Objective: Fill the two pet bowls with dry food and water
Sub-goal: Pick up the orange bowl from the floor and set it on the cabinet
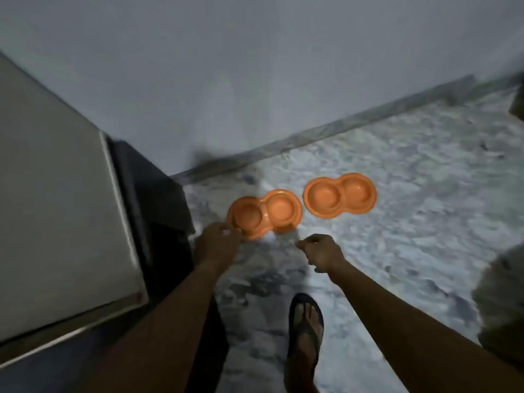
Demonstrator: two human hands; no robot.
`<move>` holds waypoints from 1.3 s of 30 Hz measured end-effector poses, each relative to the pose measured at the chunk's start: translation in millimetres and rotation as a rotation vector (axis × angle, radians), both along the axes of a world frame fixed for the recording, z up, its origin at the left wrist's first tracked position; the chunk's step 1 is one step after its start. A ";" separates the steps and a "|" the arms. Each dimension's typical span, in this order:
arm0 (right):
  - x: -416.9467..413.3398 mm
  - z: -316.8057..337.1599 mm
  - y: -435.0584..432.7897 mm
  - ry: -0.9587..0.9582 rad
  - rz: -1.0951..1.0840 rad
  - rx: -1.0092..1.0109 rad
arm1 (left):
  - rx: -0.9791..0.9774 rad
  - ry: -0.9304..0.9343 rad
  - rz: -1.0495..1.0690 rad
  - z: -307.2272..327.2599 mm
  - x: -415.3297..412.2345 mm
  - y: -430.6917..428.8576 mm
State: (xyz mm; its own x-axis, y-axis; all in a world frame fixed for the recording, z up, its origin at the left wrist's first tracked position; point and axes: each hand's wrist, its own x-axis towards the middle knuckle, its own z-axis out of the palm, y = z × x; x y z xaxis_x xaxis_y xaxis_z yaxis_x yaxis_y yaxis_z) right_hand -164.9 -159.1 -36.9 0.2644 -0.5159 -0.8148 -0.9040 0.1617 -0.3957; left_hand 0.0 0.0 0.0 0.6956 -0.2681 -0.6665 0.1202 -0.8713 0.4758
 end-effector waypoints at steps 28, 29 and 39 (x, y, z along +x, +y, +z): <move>10.6 17.5 -25.5 -0.192 -0.234 -0.412 | -0.127 -0.158 0.495 -6.9 -38.5 -18.8; 5.1 61.4 -16.9 -0.205 -0.254 -0.423 | -0.137 -0.180 0.479 33.4 -42.4 -9.5; -66.4 444.6 124.8 -0.332 -0.497 -0.578 | -0.481 -0.320 0.267 386.9 -99.6 137.7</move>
State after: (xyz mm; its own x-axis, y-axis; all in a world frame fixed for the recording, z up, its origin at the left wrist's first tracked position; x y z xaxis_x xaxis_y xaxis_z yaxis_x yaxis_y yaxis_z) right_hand -231.4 -34.2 407.7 0.0749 -0.9493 -0.3052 -0.6025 0.2008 -0.7725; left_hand -99.6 137.7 386.9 0.9248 -0.2752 -0.2628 0.0908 -0.5110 0.8548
